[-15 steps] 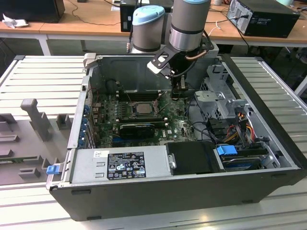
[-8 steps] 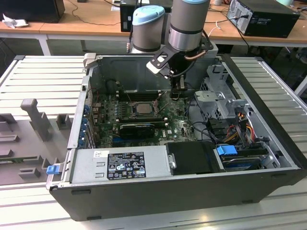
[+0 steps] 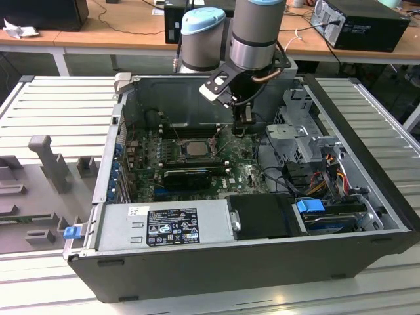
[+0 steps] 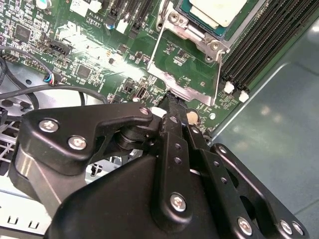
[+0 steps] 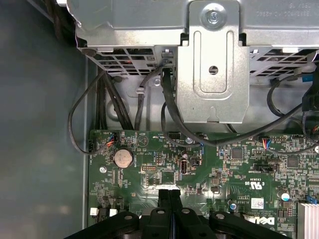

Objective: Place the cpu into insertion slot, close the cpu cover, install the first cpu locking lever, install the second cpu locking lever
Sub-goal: 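Close the cpu cover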

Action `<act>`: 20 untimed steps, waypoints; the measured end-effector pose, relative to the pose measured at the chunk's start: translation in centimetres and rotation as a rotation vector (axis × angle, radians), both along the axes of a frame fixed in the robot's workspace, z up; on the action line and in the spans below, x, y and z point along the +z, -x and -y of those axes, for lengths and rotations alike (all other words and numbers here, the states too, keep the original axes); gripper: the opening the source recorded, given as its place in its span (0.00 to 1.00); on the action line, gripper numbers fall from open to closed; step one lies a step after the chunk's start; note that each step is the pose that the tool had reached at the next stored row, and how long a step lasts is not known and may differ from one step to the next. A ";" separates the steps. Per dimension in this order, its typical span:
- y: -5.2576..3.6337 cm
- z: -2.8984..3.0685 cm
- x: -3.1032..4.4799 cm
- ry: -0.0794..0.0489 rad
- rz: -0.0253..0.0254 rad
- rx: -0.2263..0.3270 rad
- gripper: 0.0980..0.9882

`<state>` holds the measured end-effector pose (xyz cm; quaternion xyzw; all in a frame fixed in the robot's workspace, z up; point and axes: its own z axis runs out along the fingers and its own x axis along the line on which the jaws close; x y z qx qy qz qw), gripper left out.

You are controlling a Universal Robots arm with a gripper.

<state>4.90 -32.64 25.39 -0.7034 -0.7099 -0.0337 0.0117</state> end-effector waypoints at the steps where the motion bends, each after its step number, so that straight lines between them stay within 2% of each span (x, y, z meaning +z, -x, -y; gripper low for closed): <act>1: 0.01 0.00 0.00 0.000 0.0000 0.000 0.01; 20: 0.29 0.00 0.00 0.000 0.0000 0.000 0.01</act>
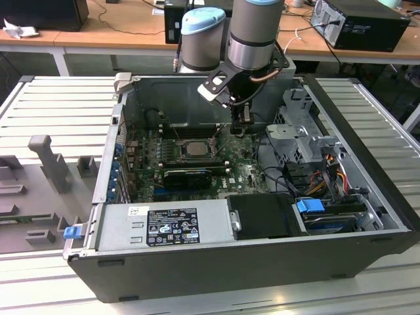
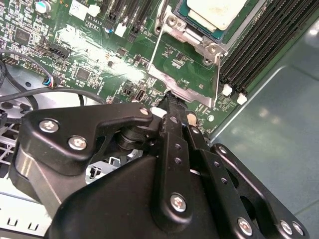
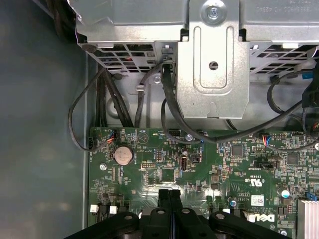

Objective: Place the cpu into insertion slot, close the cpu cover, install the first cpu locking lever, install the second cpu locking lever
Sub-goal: 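Close the cpu cover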

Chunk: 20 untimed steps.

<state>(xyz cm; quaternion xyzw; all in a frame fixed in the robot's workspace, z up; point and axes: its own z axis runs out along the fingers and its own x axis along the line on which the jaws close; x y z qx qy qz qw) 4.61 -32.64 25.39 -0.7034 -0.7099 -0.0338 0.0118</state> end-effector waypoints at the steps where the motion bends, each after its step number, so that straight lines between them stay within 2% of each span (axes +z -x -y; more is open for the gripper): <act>1: 0.02 0.00 0.00 0.000 0.0000 0.000 0.01; 20: 0.41 0.00 0.00 0.000 0.0000 0.000 0.01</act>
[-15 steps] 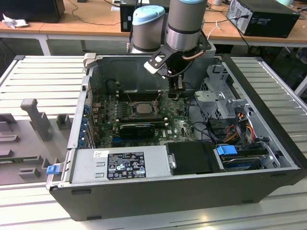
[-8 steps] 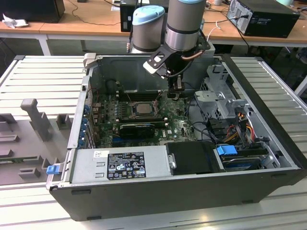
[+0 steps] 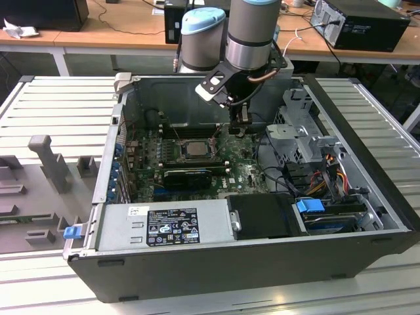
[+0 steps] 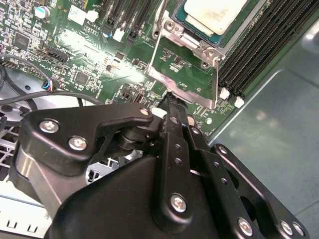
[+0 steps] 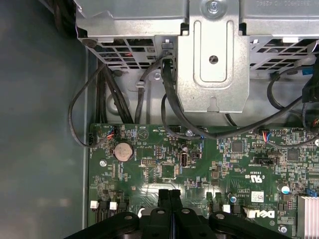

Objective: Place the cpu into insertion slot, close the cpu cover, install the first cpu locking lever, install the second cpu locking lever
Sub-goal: 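Close the cpu cover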

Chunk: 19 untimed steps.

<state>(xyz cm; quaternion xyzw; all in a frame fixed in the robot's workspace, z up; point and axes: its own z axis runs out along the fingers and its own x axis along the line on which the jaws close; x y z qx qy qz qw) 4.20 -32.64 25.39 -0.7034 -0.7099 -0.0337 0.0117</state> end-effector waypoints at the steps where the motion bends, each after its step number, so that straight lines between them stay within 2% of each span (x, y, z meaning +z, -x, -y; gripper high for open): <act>1: 0.01 0.00 0.00 0.000 0.0000 0.000 0.01; 19: 0.63 0.00 0.00 0.000 0.0000 0.000 0.01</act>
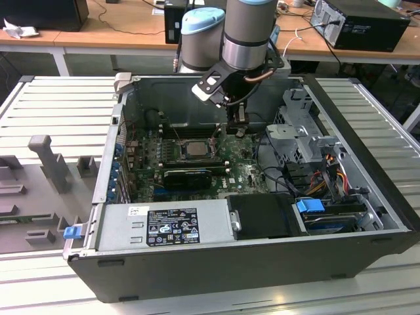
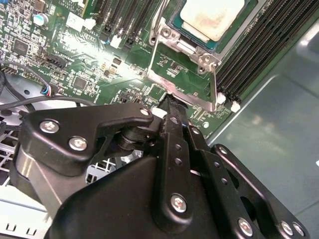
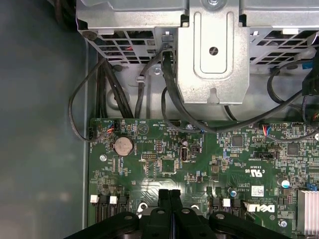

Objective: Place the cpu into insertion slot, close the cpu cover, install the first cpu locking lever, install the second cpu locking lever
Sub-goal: 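Close the cpu cover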

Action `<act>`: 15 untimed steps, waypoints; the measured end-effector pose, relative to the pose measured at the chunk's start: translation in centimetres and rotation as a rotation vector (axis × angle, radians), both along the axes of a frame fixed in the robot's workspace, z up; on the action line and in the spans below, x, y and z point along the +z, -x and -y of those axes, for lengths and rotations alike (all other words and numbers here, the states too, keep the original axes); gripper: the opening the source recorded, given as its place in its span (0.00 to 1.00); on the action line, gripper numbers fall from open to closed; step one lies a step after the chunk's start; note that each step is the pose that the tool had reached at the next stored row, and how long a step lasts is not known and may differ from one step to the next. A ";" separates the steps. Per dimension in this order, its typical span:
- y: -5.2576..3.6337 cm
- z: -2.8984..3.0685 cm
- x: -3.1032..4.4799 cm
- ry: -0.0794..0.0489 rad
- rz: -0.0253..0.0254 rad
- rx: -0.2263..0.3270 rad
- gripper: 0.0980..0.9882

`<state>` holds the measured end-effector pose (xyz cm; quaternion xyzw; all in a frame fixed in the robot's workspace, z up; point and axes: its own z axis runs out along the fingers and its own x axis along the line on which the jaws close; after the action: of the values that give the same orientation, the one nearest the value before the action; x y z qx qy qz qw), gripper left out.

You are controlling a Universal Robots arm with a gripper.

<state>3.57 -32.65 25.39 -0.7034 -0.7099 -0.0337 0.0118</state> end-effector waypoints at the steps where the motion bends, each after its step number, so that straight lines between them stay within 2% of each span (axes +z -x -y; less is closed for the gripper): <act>1: 0.02 0.00 0.00 0.000 0.0000 0.000 0.01; 7: 0.39 0.00 0.00 0.000 0.0000 0.000 0.01; 15: 1.37 0.00 -0.03 0.000 -0.0001 0.000 0.01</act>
<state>2.21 -32.64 25.36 -0.7034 -0.7099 -0.0337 0.0118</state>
